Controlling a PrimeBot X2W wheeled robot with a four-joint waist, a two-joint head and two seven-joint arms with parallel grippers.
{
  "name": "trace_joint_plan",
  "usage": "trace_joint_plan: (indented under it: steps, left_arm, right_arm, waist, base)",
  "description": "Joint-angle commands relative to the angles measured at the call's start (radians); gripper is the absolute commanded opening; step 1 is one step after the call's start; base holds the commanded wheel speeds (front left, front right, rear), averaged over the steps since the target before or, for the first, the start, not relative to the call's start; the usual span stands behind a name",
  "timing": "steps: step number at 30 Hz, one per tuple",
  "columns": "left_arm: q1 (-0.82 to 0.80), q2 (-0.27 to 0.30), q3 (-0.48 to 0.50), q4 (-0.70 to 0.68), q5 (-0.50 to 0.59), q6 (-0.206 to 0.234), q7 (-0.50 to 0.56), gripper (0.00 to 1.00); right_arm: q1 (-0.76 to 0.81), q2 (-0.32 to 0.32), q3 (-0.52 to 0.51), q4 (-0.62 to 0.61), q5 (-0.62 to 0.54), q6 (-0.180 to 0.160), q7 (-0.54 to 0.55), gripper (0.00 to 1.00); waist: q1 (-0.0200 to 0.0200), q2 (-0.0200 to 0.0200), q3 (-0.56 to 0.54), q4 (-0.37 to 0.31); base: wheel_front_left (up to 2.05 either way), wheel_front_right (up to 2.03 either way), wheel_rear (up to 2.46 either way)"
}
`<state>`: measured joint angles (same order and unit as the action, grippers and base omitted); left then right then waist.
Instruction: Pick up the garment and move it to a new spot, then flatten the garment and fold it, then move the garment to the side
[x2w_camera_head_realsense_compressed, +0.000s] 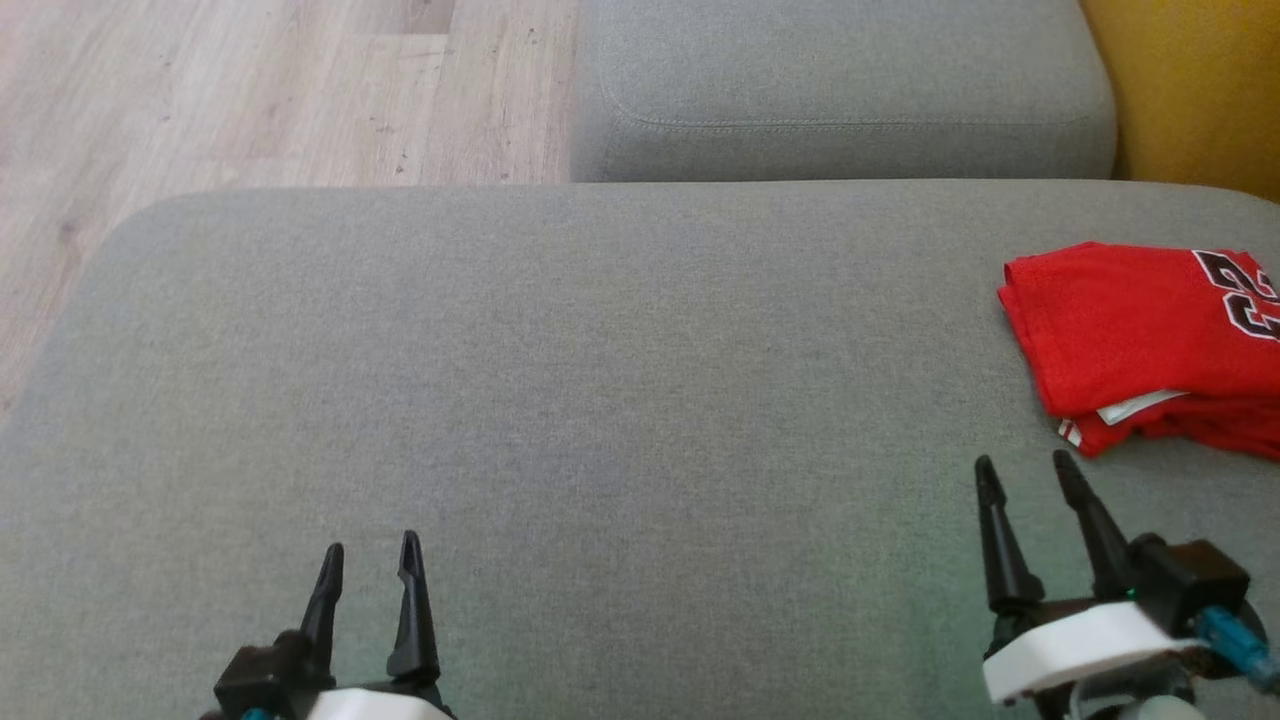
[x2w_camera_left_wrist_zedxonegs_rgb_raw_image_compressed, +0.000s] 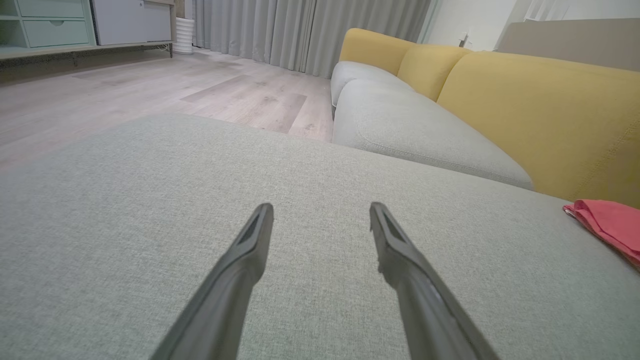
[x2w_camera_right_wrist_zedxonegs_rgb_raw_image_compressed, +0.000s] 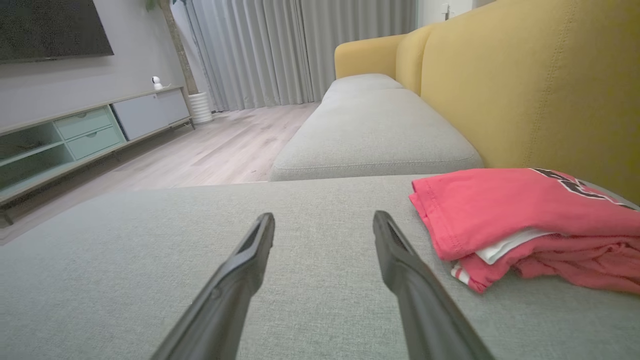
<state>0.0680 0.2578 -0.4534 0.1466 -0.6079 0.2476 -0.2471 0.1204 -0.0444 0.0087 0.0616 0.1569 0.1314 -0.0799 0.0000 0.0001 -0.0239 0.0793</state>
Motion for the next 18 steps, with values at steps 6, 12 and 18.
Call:
trace_joint_plan:
  steps: [6,12,18]
  left_arm:
    - [-0.047,0.004,0.03,-0.021,-0.006,0.019,0.006,1.0]
    - [-0.043,0.0,0.032,-0.028,-0.014,0.027,0.009,1.0]
    - [0.006,-0.015,0.0,0.042,-0.016,0.023,0.02,0.0]
  right_arm:
    - [-0.009,-0.006,0.051,-0.017,0.011,-0.001,-0.024,1.0]
    - [-0.01,-0.006,0.064,-0.004,0.016,-0.001,-0.027,1.0]
    - [0.024,0.0,0.047,0.077,0.019,0.0,-0.017,0.0]
  waist:
    - [0.0,-0.0001,-0.005,-0.004]
    - [0.0,-0.0001,-0.012,-0.021]
    - [0.0,-0.0001,-0.012,-0.027]
  base:
    - [0.0,0.0,0.0]
    - [0.0,0.0,0.0]
    - [0.0,0.0,0.0]
